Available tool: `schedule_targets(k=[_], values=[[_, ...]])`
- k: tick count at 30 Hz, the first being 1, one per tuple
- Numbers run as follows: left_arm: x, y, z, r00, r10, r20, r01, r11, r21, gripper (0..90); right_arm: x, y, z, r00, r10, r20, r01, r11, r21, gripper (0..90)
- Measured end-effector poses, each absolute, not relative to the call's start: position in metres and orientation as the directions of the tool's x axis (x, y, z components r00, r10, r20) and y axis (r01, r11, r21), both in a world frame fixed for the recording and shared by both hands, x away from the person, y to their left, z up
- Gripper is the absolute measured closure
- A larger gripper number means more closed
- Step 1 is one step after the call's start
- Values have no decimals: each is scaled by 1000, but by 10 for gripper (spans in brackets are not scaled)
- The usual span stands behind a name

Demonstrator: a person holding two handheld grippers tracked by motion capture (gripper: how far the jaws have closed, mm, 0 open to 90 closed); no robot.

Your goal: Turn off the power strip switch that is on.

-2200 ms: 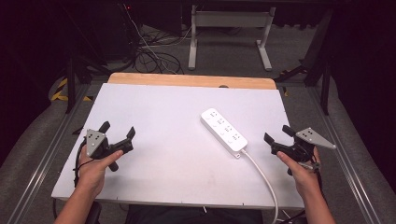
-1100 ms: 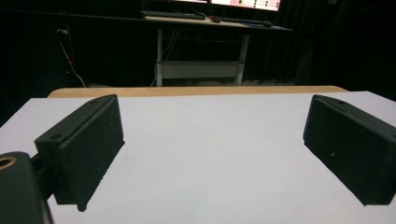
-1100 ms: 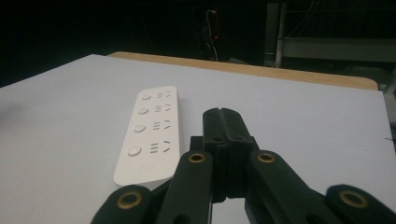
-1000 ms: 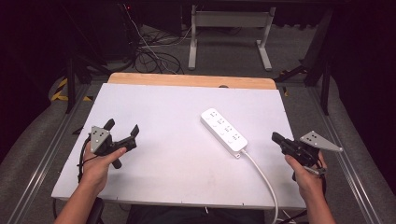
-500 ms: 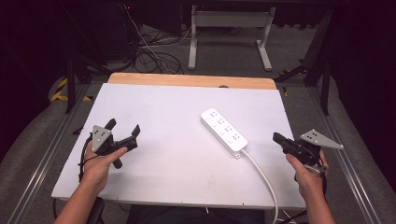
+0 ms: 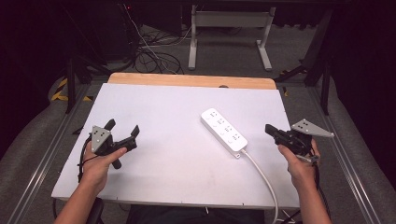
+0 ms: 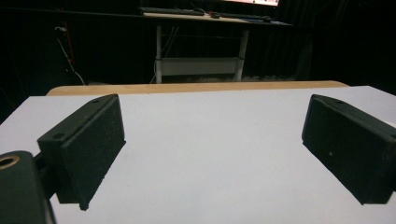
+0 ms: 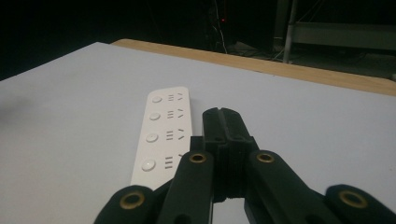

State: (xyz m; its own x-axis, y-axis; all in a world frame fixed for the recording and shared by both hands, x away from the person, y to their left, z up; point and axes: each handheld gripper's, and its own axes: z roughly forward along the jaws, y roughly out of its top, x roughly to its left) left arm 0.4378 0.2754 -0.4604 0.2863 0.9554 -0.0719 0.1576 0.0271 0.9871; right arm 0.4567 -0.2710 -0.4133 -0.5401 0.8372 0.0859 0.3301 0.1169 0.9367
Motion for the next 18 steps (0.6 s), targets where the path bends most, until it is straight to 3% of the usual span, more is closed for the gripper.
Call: schedule_targets(k=[18], values=[[436, 278, -461, 279, 958, -69, 159, 25, 987, 65, 478, -233, -411, -593, 802, 67, 346, 178, 921, 900]])
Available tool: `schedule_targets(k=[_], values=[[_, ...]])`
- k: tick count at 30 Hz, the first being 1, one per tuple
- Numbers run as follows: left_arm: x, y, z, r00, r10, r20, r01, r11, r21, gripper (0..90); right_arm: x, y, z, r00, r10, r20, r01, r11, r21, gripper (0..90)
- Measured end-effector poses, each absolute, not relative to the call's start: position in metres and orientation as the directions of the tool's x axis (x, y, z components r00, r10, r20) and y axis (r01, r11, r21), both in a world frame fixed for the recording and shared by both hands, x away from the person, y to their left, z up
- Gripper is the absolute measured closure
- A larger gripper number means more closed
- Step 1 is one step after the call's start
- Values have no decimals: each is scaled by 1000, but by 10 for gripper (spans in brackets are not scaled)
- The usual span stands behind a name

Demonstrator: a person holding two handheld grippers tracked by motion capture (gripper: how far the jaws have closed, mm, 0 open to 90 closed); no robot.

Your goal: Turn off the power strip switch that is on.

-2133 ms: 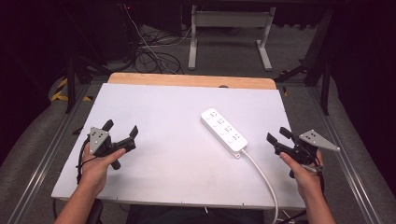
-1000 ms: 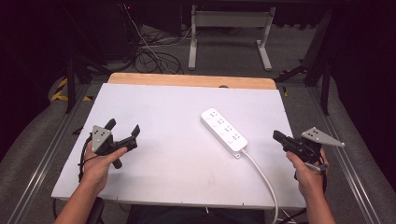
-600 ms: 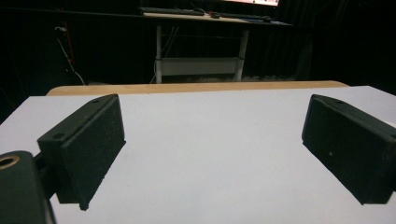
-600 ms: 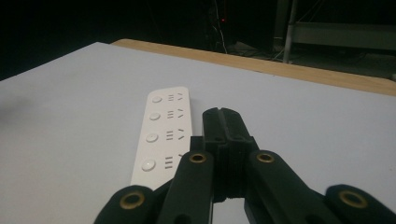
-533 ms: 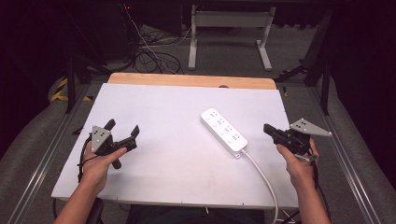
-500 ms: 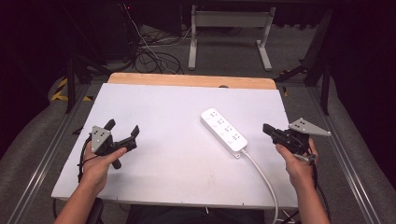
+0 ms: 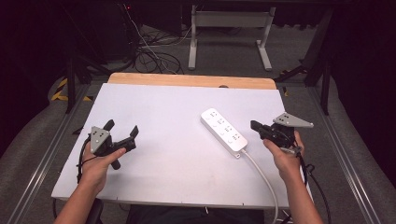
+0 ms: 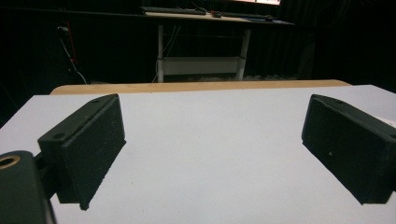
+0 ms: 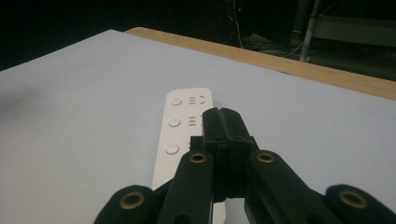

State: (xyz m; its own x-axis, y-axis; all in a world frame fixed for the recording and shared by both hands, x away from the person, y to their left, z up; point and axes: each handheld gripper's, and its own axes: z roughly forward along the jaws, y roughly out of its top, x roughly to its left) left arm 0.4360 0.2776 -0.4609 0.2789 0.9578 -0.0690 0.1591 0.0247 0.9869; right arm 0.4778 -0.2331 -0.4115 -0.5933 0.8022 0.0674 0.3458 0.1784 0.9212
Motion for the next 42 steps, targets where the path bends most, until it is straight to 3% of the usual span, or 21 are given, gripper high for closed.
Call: schedule_targets(k=[27, 42], values=[[429, 283, -462, 261, 963, -61, 165, 17, 986, 65, 490, -198, -426, -663, 748, 39, 377, 289, 880, 900], [429, 282, -462, 269, 962, -46, 159, 3, 987, 68, 497, -179, -451, -694, 720, -6, 422, 413, 807, 900]])
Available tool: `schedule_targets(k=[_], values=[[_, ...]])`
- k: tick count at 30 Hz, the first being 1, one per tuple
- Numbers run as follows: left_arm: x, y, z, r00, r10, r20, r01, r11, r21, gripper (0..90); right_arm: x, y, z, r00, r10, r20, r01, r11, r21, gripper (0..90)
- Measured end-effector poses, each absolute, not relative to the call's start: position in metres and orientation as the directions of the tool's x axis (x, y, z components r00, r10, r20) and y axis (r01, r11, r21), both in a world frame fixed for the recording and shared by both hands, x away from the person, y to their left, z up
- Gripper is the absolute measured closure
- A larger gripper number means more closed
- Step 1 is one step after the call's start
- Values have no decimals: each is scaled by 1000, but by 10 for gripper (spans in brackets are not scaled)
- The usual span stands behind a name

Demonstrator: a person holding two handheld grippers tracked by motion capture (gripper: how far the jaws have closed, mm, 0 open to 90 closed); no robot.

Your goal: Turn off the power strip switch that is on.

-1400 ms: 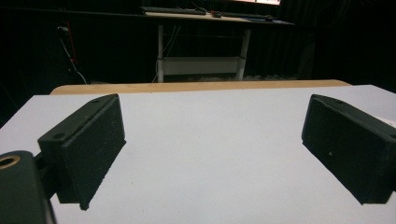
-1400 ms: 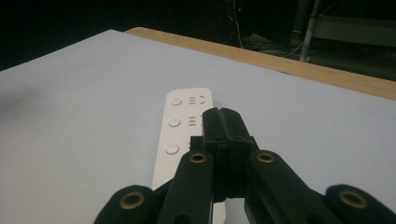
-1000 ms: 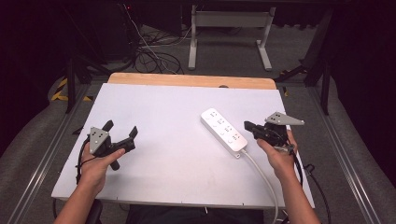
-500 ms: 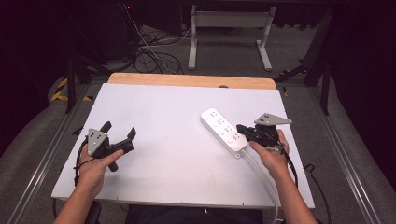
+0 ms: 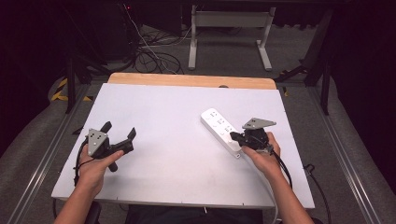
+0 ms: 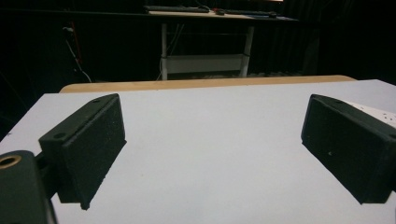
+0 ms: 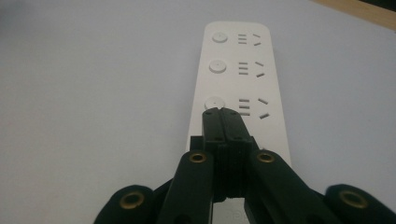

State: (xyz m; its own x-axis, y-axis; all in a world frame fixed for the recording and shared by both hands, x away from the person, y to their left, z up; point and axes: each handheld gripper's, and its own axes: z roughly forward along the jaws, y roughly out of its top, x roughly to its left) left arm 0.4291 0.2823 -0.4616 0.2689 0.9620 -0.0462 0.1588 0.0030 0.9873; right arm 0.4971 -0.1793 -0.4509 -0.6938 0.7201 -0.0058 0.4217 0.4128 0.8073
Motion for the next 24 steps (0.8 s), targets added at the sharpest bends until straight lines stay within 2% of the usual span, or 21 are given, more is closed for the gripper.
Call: schedule_targets(k=[13, 24], values=[[429, 282, -462, 271, 961, -45, 161, 1, 987, 69, 502, -175, -460, -707, 707, -12, 443, 456, 772, 900], [429, 282, -462, 268, 962, -48, 164, 3, 986, 69, 501, -173, -464, -694, 719, -6, 457, 447, 769, 900]])
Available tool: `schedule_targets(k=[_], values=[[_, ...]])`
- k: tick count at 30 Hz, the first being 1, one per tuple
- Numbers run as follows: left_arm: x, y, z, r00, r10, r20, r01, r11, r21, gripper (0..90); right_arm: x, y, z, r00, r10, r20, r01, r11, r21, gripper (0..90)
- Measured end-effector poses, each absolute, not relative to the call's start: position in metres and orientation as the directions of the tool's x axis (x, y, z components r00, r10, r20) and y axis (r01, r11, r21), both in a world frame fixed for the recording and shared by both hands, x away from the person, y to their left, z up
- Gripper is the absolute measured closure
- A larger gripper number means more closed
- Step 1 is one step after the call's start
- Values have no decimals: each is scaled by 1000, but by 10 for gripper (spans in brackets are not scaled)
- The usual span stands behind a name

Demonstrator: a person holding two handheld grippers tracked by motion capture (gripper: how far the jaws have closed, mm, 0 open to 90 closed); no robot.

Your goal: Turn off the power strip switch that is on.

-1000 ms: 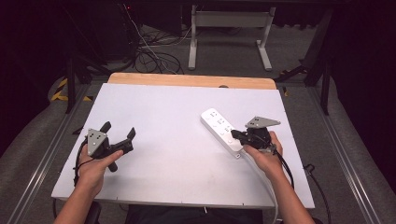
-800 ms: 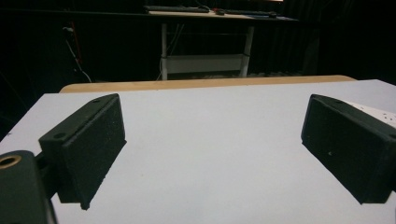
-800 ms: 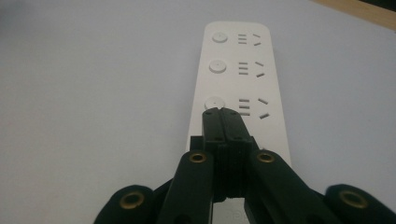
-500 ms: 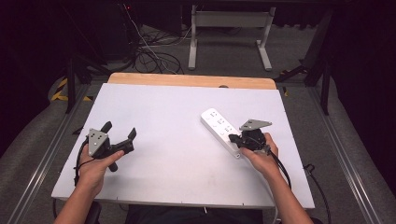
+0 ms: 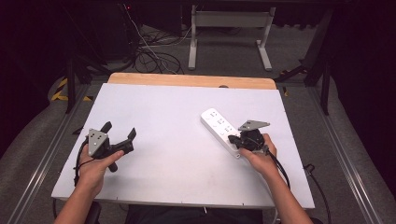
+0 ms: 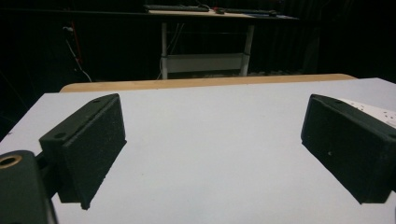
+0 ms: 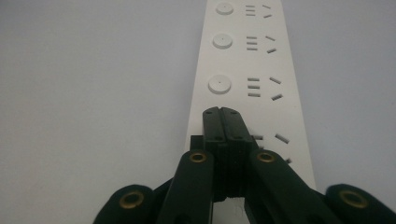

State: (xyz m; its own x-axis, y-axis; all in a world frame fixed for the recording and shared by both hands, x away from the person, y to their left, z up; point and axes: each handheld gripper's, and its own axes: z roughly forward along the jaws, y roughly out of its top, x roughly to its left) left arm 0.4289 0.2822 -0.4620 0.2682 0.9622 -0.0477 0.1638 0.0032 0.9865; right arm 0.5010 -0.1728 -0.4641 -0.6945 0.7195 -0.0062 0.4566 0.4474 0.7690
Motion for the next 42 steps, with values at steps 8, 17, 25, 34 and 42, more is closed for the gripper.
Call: schedule_targets(k=[8, 17, 25, 34, 42], values=[[429, 283, -462, 265, 963, -47, 166, 3, 986, 70, 500, -173, -465, -676, 737, 20, 480, 420, 770, 900], [429, 283, -463, 263, 964, -45, 170, 0, 986, 71, 500, -172, -464, -665, 747, 24, 494, 415, 764, 900], [429, 283, -463, 260, 965, -44, 172, -1, 985, 72, 500, -170, -464, -653, 757, 24, 502, 410, 762, 900], [429, 283, -463, 258, 965, -45, 173, -1, 985, 73, 500, -170, -464, -649, 760, 30, 514, 409, 754, 900], [429, 284, -463, 256, 965, -45, 176, -1, 984, 73, 500, -168, -463, -649, 761, 23, 515, 417, 749, 900]])
